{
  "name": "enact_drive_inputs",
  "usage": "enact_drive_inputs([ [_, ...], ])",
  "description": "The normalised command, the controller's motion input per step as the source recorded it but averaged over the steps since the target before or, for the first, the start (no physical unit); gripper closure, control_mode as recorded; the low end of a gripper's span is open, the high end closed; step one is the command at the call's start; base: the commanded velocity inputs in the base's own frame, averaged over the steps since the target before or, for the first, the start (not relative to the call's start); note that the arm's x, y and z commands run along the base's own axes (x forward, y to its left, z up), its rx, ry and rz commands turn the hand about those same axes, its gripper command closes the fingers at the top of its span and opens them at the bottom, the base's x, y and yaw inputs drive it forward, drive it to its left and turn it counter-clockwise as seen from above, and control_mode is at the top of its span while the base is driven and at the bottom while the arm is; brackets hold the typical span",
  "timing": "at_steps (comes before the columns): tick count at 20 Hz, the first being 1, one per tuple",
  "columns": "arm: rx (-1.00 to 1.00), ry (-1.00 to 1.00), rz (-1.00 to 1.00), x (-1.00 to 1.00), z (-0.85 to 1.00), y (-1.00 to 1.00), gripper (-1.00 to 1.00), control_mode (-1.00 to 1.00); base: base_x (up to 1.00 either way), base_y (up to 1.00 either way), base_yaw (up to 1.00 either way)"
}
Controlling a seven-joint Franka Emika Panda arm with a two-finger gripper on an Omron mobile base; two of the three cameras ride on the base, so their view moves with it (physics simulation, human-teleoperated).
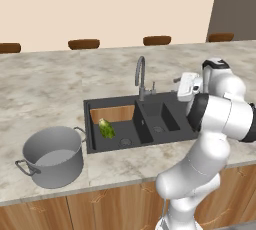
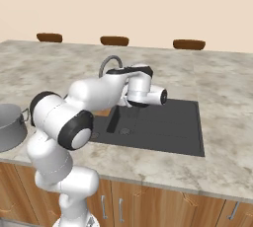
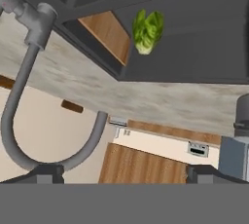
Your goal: Dump the lettuce from the pot into the sink. Then turn on the water and wash the lettuce. Then turn off the water and put the lettuce back in the pot.
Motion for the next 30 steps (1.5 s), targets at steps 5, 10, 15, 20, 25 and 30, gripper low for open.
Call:
enact_drive_inputs([
  [5,0.00,0.10,-0.14,0.17,-0.21,0.03,-1.00,-1.00,0.00,0.00,0.00],
  [10,0.03,0.05,-0.21,0.05,-0.08,0.00,-1.00,-1.00,0.00,0.00,0.00],
  [15,0.02,0.01,-0.25,0.05,-0.10,0.06,-1.00,-1.00,0.00,0.00,0.00],
  [20,0.00,0.00,-0.23,0.14,-0.10,0.13,-1.00,-1.00,0.00,0.00,0.00],
  [25,0.00,0.00,-0.09,0.33,-0.02,0.00,-1.00,-1.00,0.00,0.00,0.00],
  [30,0.00,0.04,-0.02,0.45,-0.26,0.00,-1.00,-1.00,0.00,0.00,0.00],
])
